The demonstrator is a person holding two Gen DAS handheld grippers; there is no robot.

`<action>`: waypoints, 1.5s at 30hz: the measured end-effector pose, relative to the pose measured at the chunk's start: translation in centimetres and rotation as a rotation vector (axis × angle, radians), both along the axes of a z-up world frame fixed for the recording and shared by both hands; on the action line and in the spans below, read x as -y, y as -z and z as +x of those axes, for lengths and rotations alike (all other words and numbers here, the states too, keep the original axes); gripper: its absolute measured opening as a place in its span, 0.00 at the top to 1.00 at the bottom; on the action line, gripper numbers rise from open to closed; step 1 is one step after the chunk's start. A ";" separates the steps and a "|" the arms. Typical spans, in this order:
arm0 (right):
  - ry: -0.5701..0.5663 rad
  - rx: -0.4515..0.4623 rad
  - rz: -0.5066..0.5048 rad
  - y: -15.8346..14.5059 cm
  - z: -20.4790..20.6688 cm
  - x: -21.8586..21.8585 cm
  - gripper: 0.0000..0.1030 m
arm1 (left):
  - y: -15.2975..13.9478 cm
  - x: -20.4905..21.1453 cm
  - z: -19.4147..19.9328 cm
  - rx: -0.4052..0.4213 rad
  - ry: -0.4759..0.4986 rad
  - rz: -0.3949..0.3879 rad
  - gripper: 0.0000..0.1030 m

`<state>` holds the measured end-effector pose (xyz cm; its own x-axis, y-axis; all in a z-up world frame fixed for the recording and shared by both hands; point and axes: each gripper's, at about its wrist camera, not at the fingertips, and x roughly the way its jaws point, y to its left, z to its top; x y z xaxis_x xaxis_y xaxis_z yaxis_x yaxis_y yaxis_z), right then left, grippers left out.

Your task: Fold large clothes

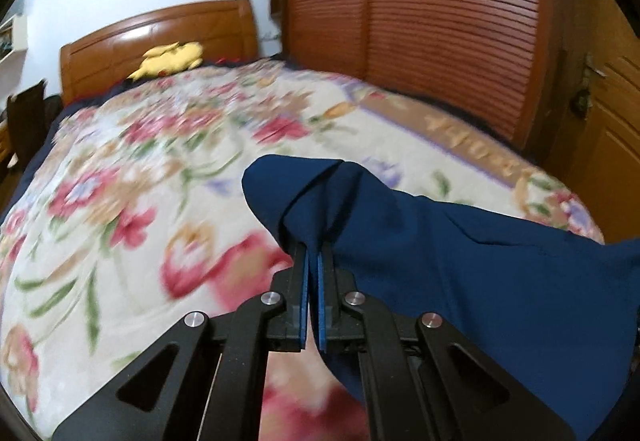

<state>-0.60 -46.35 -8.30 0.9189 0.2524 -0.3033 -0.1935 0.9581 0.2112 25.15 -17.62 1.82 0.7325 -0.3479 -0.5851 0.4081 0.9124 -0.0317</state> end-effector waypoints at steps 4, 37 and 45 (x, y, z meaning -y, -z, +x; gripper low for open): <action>0.108 0.031 -0.059 -1.2 -0.7 5.5 0.87 | -1.4 6.9 1.4 0.039 0.066 -0.031 0.96; 0.677 -0.065 -0.166 -0.9 -9.8 23.6 0.52 | 0.6 24.9 -5.7 0.049 0.371 0.024 0.14; 0.596 0.013 -0.199 -2.4 -11.3 16.8 0.48 | 1.0 19.0 -9.6 0.041 0.338 0.012 0.12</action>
<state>-11.86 -63.14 -5.88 0.8882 -0.3646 -0.2796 0.3848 0.9228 0.0191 15.50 -36.64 0.79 0.5999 -0.5683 -0.5632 0.6882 0.7256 0.0009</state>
